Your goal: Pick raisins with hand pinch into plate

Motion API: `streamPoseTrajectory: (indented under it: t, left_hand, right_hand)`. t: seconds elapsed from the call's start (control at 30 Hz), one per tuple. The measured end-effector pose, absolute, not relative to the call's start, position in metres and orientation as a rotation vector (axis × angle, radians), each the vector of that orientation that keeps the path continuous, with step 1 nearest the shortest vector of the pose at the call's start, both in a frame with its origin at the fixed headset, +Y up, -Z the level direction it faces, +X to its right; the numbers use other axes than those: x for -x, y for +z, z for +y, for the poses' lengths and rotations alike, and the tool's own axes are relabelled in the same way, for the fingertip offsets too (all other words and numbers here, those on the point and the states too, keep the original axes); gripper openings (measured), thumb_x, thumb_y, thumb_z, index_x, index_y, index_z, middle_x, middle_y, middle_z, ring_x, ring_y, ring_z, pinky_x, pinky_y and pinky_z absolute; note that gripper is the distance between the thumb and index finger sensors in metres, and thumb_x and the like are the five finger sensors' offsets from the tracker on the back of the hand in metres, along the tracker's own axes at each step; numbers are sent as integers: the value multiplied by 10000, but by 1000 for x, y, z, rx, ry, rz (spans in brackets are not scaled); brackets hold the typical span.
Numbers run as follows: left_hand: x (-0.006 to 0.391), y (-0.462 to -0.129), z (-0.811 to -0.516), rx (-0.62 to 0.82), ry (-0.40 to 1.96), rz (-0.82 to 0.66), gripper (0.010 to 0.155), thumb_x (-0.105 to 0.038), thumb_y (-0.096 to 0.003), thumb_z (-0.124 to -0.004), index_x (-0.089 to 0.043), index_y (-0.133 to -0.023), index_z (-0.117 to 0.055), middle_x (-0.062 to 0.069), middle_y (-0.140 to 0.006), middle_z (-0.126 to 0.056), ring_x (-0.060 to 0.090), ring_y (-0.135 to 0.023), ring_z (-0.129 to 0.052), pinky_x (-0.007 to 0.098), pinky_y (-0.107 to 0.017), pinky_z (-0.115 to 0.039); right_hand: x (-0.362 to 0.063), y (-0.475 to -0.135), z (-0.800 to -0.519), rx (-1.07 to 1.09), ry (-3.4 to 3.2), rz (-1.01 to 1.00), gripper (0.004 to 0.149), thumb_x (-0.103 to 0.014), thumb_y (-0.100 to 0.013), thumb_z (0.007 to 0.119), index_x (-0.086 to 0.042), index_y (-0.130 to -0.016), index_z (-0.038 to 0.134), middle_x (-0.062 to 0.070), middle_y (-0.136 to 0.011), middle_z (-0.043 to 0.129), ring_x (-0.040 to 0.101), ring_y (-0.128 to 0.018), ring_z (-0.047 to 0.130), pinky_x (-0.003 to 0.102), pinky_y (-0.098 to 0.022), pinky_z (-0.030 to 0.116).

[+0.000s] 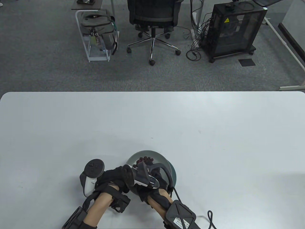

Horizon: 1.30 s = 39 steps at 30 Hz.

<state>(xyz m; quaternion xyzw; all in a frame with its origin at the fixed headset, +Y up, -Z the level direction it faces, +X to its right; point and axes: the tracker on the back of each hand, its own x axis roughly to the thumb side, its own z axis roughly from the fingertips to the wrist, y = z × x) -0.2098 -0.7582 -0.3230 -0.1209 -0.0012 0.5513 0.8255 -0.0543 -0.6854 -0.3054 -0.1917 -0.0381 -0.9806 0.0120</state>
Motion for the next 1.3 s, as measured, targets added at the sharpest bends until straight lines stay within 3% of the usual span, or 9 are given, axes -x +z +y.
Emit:
streamPoseTrajectory:
  t: [0.23, 0.43, 0.8, 1.3]
  left_hand:
    - [211, -323, -758, 251, 1175, -1, 513, -315, -489, -776, 106, -782, -778, 160, -516, -1125, 227, -118, -1082, 395, -133, -859]
    - [213, -323, -757, 234, 1146, 9, 511, -314, -490, -776, 107, -780, -781, 158, -514, -1127, 226, -117, -1083, 395, -129, -859]
    - [231, -326, -754, 170, 1177, 74, 512, -314, -489, -776, 109, -777, -782, 157, -508, -1129, 225, -115, -1083, 394, -125, -860]
    - [264, -334, -754, 79, 1251, 200, 514, -317, -491, -774, 109, -778, -780, 155, -511, -1127, 220, -115, -1083, 390, -126, -861]
  right_hand:
    - [60, -303, -687, 692, -2985, -96, 473, -382, -414, 942, -123, -806, 891, 81, -653, 963, 303, -553, 879, 485, -469, 782]
    - [58, -304, -687, 698, -2977, -104, 481, -399, -412, 928, -120, -801, 879, 81, -648, 957, 299, -547, 881, 480, -466, 784]
    - [28, -301, -652, 687, -3167, 52, 486, -405, -406, 932, -120, -796, 879, 80, -644, 959, 302, -546, 882, 484, -464, 785]
    - [10, -309, -651, 629, -3239, 60, 486, -410, -407, 932, -118, -792, 880, 81, -639, 960, 301, -542, 884, 484, -460, 787]
